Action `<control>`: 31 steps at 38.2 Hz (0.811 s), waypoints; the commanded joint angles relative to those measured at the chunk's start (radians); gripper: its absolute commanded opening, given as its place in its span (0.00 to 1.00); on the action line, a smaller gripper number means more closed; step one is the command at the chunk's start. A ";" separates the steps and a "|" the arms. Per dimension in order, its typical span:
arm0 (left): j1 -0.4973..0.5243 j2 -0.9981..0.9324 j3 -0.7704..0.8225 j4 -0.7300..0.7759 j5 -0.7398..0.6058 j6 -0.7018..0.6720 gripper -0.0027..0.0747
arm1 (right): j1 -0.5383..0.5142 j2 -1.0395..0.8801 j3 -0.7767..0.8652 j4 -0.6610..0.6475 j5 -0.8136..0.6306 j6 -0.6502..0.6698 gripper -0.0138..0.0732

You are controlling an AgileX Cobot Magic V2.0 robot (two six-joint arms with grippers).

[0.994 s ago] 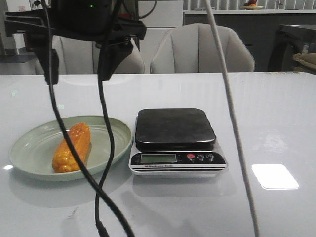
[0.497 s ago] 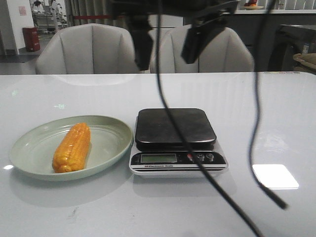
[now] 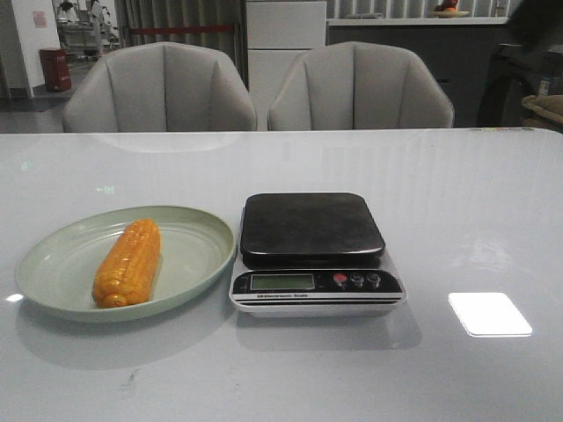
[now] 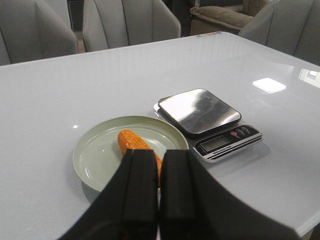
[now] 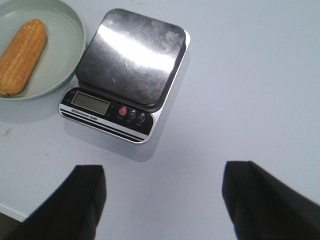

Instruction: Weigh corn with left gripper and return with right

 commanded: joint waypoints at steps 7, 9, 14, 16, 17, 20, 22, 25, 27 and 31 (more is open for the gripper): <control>0.001 0.011 -0.025 0.003 -0.076 0.001 0.19 | -0.007 -0.408 0.183 -0.110 -0.158 -0.015 0.83; 0.001 0.011 -0.025 0.003 -0.076 0.001 0.19 | -0.007 -0.496 0.233 -0.118 -0.196 -0.015 0.83; 0.001 0.011 -0.025 0.003 -0.076 0.001 0.19 | -0.007 -0.730 0.361 -0.118 -0.318 -0.015 0.83; 0.001 0.011 -0.025 0.003 -0.076 0.001 0.19 | -0.007 -0.795 0.415 -0.118 -0.356 -0.015 0.83; 0.001 0.011 -0.025 0.003 -0.076 0.001 0.19 | -0.007 -0.812 0.434 -0.118 -0.365 -0.015 0.83; 0.001 0.011 -0.025 0.003 -0.076 0.001 0.19 | -0.007 -0.823 0.484 -0.119 -0.397 -0.015 0.83; 0.001 0.011 -0.025 0.003 -0.076 0.001 0.19 | -0.007 -0.819 0.513 -0.120 -0.445 -0.015 0.83; 0.001 0.011 -0.025 0.003 -0.076 0.001 0.19 | -0.007 -0.819 0.559 -0.130 -0.520 -0.015 0.83; 0.001 0.011 -0.025 0.003 -0.076 0.001 0.19 | -0.007 -0.819 0.581 -0.131 -0.561 -0.015 0.83; 0.001 0.011 -0.025 0.003 -0.076 0.001 0.19 | -0.007 -0.819 0.593 -0.131 -0.572 -0.015 0.60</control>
